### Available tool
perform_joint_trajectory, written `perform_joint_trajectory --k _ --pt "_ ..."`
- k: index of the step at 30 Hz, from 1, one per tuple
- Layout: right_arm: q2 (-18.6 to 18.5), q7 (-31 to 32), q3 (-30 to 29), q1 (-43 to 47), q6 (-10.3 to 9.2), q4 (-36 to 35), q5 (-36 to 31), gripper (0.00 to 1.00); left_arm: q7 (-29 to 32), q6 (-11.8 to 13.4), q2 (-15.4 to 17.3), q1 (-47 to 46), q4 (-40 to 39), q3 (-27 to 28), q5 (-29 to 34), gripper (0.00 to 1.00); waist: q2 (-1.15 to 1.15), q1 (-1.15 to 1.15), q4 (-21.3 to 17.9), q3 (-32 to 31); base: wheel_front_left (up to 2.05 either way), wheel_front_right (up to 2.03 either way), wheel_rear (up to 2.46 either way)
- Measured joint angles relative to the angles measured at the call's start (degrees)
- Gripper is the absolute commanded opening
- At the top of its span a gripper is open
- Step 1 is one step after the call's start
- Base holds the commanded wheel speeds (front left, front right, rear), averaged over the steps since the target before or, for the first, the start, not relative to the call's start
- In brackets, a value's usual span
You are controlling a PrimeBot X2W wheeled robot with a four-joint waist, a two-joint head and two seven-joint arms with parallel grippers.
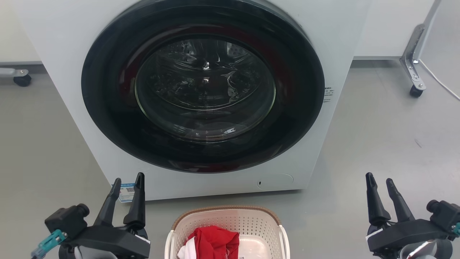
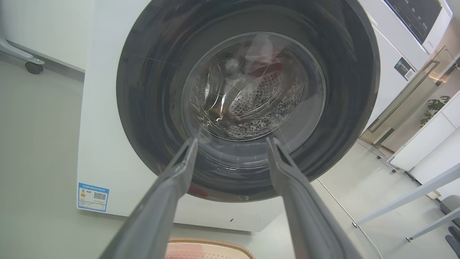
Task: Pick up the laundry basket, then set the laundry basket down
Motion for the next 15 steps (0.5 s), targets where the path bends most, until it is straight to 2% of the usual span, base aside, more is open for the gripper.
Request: perform_joint_trajectory --k 15 --pt "-0.67 -3.05 3.57 0.28 -0.62 0.00 -11.28 1.00 -3.24 2.23 0.73 2.48 -1.35 -2.44 9.34 1.00 0.00 0.00 -0.29 -0.10 0.00 0.00 0.00"
